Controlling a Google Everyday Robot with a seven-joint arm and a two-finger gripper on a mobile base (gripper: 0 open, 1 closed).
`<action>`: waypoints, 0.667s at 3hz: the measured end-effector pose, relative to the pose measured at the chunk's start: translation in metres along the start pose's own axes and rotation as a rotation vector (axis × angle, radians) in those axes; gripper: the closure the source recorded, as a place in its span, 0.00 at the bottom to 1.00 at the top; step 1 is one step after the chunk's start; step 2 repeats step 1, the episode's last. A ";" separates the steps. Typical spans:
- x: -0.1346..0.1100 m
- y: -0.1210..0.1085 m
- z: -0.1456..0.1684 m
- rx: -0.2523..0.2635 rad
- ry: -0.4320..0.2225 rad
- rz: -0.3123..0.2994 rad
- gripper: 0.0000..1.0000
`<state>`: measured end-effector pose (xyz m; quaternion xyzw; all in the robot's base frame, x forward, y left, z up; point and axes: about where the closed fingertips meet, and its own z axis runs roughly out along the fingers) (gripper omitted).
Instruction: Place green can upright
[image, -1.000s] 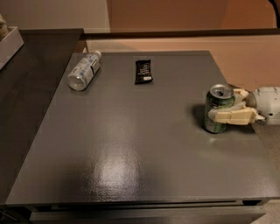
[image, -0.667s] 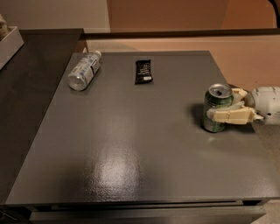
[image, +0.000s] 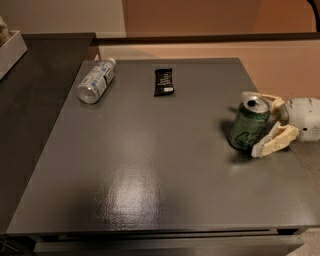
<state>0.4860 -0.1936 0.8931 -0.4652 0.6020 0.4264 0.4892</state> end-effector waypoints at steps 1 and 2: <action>0.000 0.000 0.000 0.000 0.000 0.000 0.00; 0.000 0.000 0.000 0.000 0.000 0.000 0.00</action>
Offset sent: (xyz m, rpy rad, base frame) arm 0.0000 0.0000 0.0000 0.0000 0.0000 0.0000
